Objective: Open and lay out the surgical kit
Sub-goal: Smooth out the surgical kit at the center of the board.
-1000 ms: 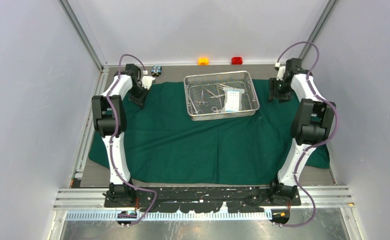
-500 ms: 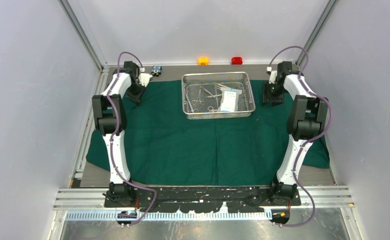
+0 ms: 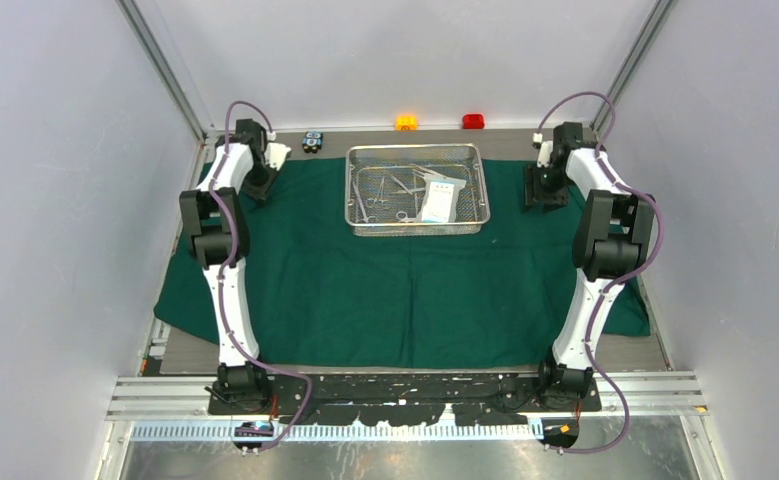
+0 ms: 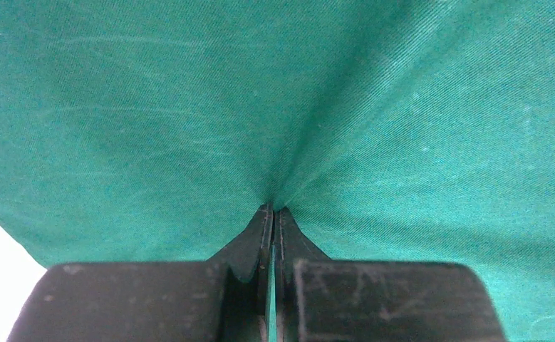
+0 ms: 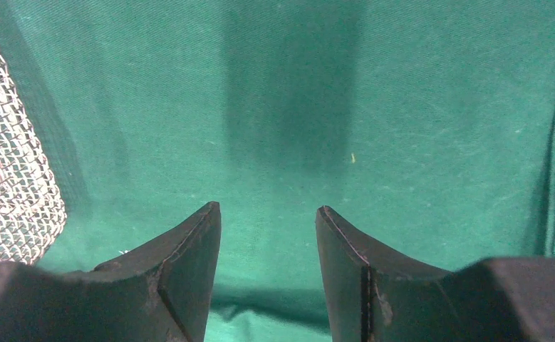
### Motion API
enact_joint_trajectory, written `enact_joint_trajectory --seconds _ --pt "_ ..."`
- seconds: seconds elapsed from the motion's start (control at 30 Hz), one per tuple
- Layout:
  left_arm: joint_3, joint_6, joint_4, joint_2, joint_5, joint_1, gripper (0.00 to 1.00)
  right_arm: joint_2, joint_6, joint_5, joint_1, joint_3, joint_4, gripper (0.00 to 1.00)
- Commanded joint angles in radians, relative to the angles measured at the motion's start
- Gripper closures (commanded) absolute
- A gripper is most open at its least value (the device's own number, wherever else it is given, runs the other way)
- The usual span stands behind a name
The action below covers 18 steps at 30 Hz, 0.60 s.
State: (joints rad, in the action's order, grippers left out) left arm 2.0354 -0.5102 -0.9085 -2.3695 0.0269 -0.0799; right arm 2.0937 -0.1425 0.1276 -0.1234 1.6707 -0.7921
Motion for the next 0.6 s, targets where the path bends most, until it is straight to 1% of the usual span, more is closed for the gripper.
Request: enact_joint_trajectory --seconds 0.0,0.23,0.3,0.37,0.57 --pt "0.014 -0.046 0.024 -0.033 0.110 -0.038 1.00 -0.018 0.008 -0.029 0.003 0.043 0.004 0.44" --pt "0.006 -0.061 0.041 -0.037 0.125 -0.046 1.00 -0.022 -0.008 -0.105 0.001 0.056 0.008 0.44" --pt "0.003 -0.059 0.045 -0.035 0.120 -0.047 1.00 -0.008 -0.018 -0.124 0.001 0.069 0.008 0.44" --pt "0.002 -0.053 0.045 -0.032 0.109 -0.046 1.00 0.010 -0.031 -0.174 0.001 0.082 0.009 0.44" --pt "-0.016 -0.051 0.045 -0.020 0.091 -0.045 1.00 0.068 -0.055 -0.229 -0.013 0.139 0.009 0.45"
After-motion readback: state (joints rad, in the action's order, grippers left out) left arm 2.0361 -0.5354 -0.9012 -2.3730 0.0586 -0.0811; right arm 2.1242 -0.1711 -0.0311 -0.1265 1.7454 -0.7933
